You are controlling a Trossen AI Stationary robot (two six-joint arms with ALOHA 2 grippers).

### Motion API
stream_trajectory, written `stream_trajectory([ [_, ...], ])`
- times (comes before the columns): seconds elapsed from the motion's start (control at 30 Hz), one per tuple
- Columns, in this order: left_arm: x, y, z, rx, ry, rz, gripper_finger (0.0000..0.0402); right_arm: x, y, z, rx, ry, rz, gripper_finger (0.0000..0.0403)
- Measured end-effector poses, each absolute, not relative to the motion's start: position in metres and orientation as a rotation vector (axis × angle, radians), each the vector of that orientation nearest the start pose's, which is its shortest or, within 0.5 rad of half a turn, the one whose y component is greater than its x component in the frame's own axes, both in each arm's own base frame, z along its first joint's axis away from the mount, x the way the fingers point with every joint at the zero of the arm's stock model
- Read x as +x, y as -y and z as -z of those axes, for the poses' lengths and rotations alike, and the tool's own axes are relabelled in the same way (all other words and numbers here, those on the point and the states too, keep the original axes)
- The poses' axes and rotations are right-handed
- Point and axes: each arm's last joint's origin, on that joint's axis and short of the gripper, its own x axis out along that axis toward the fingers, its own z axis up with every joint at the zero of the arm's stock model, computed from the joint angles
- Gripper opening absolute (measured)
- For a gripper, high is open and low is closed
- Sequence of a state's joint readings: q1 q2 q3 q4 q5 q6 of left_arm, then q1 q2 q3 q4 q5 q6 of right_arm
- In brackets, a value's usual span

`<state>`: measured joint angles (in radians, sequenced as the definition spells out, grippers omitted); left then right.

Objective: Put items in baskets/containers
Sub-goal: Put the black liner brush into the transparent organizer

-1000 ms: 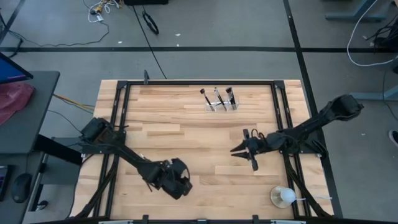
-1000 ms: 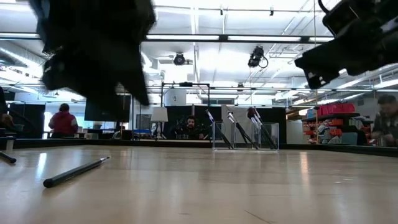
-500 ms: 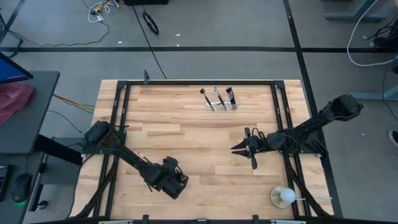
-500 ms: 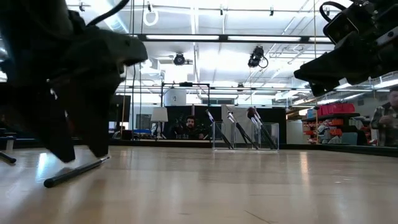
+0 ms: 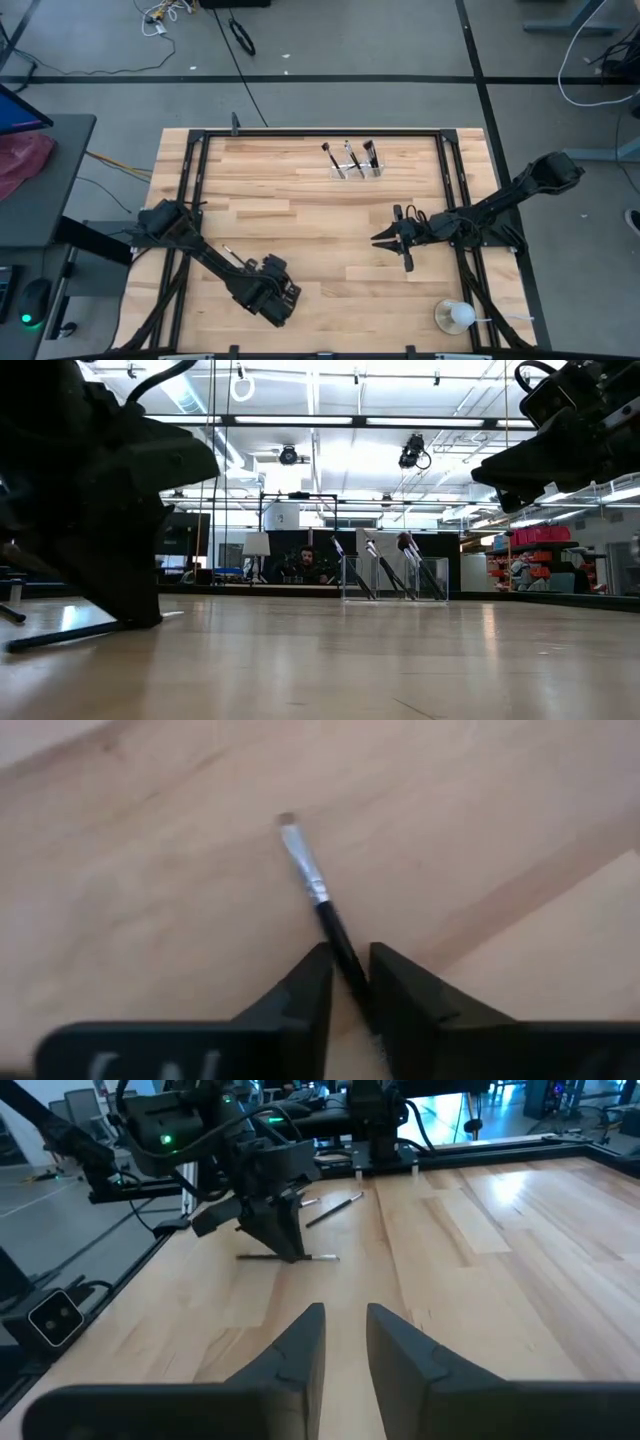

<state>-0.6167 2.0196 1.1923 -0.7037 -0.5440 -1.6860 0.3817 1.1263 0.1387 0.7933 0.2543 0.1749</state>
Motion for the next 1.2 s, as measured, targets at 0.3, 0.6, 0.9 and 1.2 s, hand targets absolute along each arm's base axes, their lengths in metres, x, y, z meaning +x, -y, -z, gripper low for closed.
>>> stream_trajectory([
  [0.3,0.295,0.184,-0.106,-0.574,-0.847,-0.919,0.0011,0.175,-0.062,-0.152,0.113,-0.195,-0.11,0.0077],
  [0.6,0.303,0.181,-0.106,-0.509,-0.723,-0.891,0.0008,0.175,-0.062,-0.152,0.113,-0.196,-0.11,0.0077],
  [0.9,0.316,0.173,-0.108,-0.435,-0.667,-0.846,0.0001,0.175,-0.062,-0.151,0.134,-0.21,-0.107,0.0077],
  [1.2,0.32,0.168,-0.109,-0.422,-0.671,-0.846,0.0015,0.174,-0.062,-0.147,0.151,-0.243,-0.1,0.0077],
])
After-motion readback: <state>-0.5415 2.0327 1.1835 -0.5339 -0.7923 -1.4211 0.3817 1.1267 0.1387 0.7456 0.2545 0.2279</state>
